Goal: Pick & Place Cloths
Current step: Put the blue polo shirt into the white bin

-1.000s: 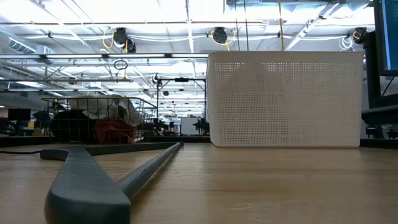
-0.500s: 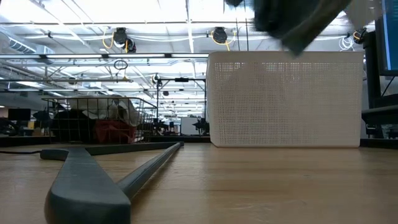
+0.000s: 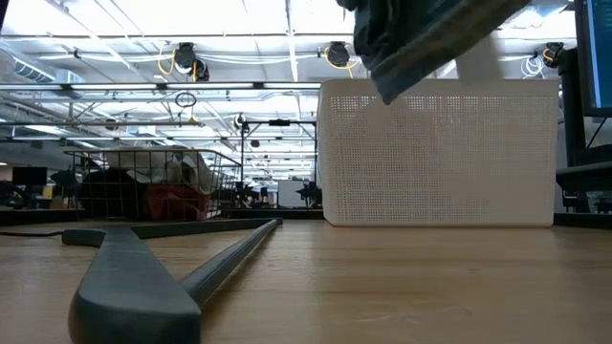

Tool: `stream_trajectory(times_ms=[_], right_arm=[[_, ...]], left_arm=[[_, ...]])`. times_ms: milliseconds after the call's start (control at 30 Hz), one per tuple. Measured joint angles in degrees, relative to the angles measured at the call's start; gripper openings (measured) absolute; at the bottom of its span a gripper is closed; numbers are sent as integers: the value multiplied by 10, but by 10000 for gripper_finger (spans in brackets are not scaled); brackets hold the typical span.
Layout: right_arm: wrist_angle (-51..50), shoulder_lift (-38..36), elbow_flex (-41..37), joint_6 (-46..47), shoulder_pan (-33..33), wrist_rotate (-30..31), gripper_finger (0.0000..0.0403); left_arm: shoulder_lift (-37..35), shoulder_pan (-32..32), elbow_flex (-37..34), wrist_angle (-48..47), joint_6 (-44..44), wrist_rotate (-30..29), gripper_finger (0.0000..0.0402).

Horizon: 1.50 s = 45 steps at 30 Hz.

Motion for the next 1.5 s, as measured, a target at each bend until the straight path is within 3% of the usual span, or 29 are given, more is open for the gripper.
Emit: stream_trajectory(times_ms=[100, 300, 467, 667, 1033, 1167, 1433, 1500], right_arm=[[6, -7, 0, -12, 10, 16, 185], [27, -19, 0, -101, 51, 128, 188], [41, -19, 2, -154, 73, 136, 201], [69, -19, 2, -179, 71, 115, 207], [115, 9, 3, -163, -3, -36, 201], [117, 13, 3, -132, -10, -45, 165], [123, 13, 3, -68, -10, -35, 24], [127, 13, 3, -51, -11, -33, 21]], left_arm=[[0, 8, 0, 2, -13, 18, 27], [3, 24, 0, 8, -47, 48, 27], [3, 36, -1, 43, -97, 61, 27], [3, 36, -1, 53, -140, 48, 27], [2, 18, -3, 76, -159, 41, 27], [2, 17, -3, 77, -157, 41, 27], [2, 17, -2, 79, -161, 37, 34], [2, 17, -2, 82, -165, 36, 43]])
